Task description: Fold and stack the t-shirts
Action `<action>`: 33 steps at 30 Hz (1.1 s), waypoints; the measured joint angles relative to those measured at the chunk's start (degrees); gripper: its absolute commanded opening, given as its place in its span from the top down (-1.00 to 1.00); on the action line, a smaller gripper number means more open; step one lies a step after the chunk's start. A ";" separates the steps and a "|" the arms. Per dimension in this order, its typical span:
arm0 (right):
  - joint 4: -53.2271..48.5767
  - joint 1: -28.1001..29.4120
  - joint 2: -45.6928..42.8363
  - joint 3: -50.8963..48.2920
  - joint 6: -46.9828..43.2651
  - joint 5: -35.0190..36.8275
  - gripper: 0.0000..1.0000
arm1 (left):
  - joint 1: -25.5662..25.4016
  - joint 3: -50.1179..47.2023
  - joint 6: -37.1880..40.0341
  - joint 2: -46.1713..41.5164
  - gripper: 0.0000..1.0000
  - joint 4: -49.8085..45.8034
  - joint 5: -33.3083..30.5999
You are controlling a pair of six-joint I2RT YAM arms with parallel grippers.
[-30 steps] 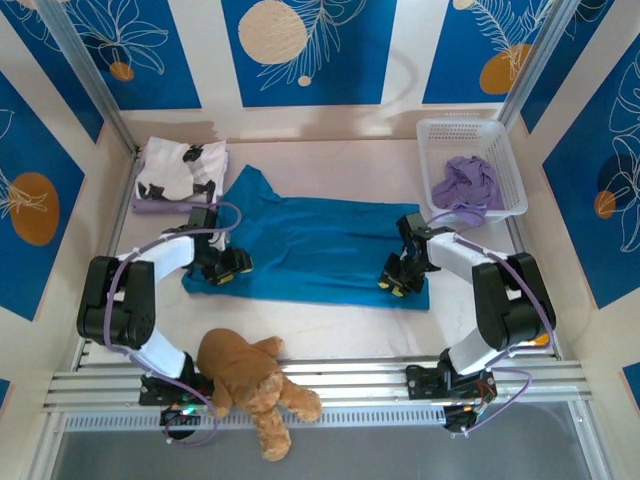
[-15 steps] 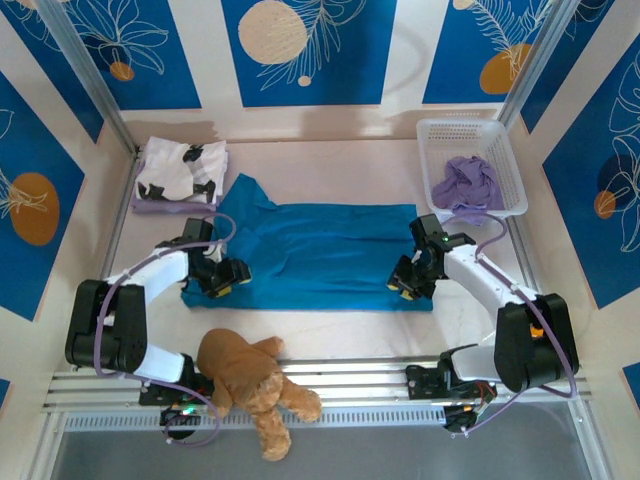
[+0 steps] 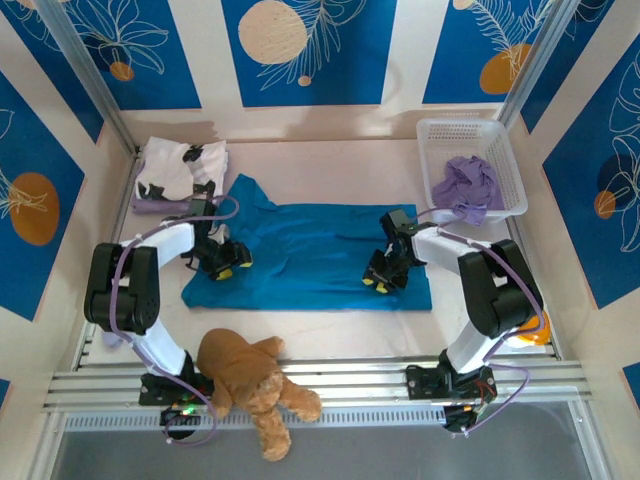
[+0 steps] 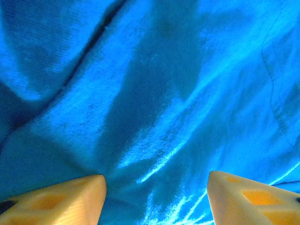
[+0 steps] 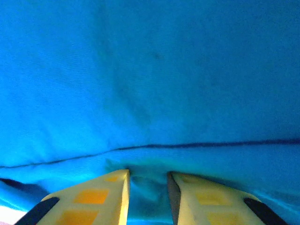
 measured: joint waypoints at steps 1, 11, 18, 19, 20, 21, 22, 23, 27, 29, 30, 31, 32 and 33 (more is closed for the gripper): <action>0.79 0.46 0.39 0.31 0.22 -0.42 0.37 | 0.11 -0.50 0.02 -0.11 -0.25 0.50 0.09; 4.31 3.45 2.25 0.61 2.34 -3.89 0.37 | 0.59 -4.07 0.02 -2.45 -0.26 4.24 1.60; 4.72 3.82 0.55 -1.31 2.73 -3.96 0.37 | 0.72 -6.14 0.00 -4.48 -0.26 4.13 1.62; 4.68 3.87 0.09 -1.77 2.75 -3.96 0.37 | 0.72 -6.58 0.00 -4.87 -0.26 4.07 1.66; 4.50 3.87 -0.35 -2.10 2.73 -3.96 0.37 | 0.72 -6.99 0.00 -5.27 -0.27 4.09 1.73; 4.15 3.89 -0.57 -2.21 2.73 -3.91 0.37 | 0.72 -7.34 0.00 -5.57 -0.27 4.11 1.84; 3.56 3.89 -0.85 -2.25 2.71 -3.85 0.37 | 0.72 -7.61 -0.02 -5.90 -0.27 4.04 2.05; 2.95 3.93 -1.05 -2.25 2.69 -3.63 0.37 | 0.72 -7.80 0.00 -6.16 -0.27 3.91 2.16; -0.17 4.20 -2.69 -1.95 2.23 -1.97 0.35 | 0.72 -7.37 0.02 -6.56 -0.27 2.05 2.32; -2.62 4.22 -3.58 -0.57 1.86 -0.98 0.34 | 0.70 -6.36 0.04 -6.56 -0.27 -0.04 2.23; -3.43 4.22 -3.89 0.28 1.64 -0.61 0.34 | 0.70 -5.84 0.09 -6.56 -0.28 -1.16 2.05; -4.22 4.22 -4.17 1.44 1.42 -0.24 0.33 | 0.72 -5.07 0.24 -6.56 -0.28 -2.54 1.86; -4.57 4.20 -4.37 2.43 1.25 0.02 0.33 | 0.70 -4.20 0.46 -6.56 -0.28 -3.72 1.62; -4.66 4.20 -4.52 3.13 1.20 0.09 0.33 | 0.70 -3.45 0.70 -6.56 -0.28 -4.46 1.38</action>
